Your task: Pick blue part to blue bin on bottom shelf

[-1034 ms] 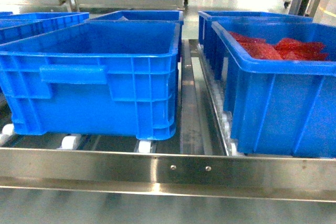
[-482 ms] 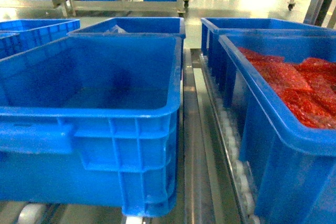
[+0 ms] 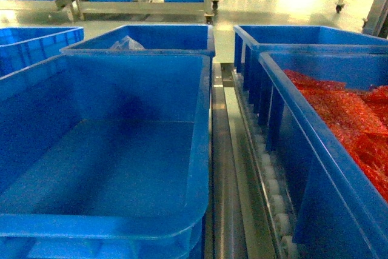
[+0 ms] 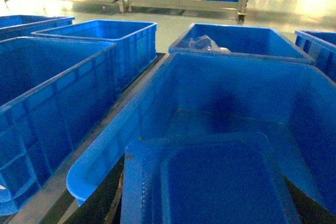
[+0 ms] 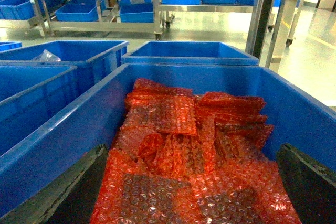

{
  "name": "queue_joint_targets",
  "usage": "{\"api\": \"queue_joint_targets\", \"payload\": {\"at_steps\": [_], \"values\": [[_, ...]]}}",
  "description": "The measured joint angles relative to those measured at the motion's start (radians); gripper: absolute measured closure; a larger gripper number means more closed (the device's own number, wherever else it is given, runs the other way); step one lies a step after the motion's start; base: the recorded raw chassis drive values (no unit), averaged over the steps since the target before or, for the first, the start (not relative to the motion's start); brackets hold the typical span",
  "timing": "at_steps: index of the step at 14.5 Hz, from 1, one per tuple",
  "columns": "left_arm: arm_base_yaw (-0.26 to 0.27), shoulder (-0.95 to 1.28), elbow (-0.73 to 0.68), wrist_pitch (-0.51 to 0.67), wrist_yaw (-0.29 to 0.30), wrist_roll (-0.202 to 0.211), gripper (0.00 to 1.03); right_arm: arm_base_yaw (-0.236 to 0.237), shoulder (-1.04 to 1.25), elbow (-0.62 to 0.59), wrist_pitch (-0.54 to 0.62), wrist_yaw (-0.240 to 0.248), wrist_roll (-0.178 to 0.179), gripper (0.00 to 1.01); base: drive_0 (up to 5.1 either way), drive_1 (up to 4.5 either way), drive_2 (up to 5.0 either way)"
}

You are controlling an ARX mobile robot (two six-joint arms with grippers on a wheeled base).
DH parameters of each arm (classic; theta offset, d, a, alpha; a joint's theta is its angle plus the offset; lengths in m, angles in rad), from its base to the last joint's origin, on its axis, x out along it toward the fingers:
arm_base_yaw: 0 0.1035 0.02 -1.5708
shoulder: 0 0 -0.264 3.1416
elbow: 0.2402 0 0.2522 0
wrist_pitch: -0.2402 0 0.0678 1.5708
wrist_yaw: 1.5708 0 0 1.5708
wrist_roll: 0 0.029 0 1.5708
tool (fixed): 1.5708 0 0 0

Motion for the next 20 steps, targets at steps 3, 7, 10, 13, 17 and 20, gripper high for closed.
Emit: {"api": "queue_joint_targets", "payload": {"at_steps": [3, 7, 10, 13, 17, 20], "values": [[0.0, -0.001, 0.0, 0.0, 0.0, 0.0, 0.59, 0.0, 0.0, 0.0, 0.0, 0.0, 0.0, 0.03, 0.0, 0.0, 0.0], [0.0, -0.001, 0.0, 0.0, 0.0, 0.0, 0.59, 0.0, 0.0, 0.0, 0.0, 0.0, 0.0, 0.03, 0.0, 0.0, 0.0], [0.0, -0.001, 0.0, 0.0, 0.0, 0.0, 0.59, 0.0, 0.0, 0.0, 0.0, 0.0, 0.0, 0.03, 0.0, 0.0, 0.0], [0.0, -0.001, 0.0, 0.0, 0.0, 0.0, 0.59, 0.0, 0.0, 0.0, 0.0, 0.0, 0.0, 0.03, 0.0, 0.0, 0.0], [0.0, -0.001, 0.0, 0.0, 0.0, 0.0, 0.59, 0.0, 0.0, 0.0, 0.0, 0.0, 0.0, 0.03, 0.0, 0.0, 0.0], [0.0, -0.001, 0.0, 0.0, 0.0, 0.0, 0.59, 0.0, 0.0, 0.0, 0.0, 0.0, 0.0, 0.03, 0.0, 0.0, 0.0]]}}
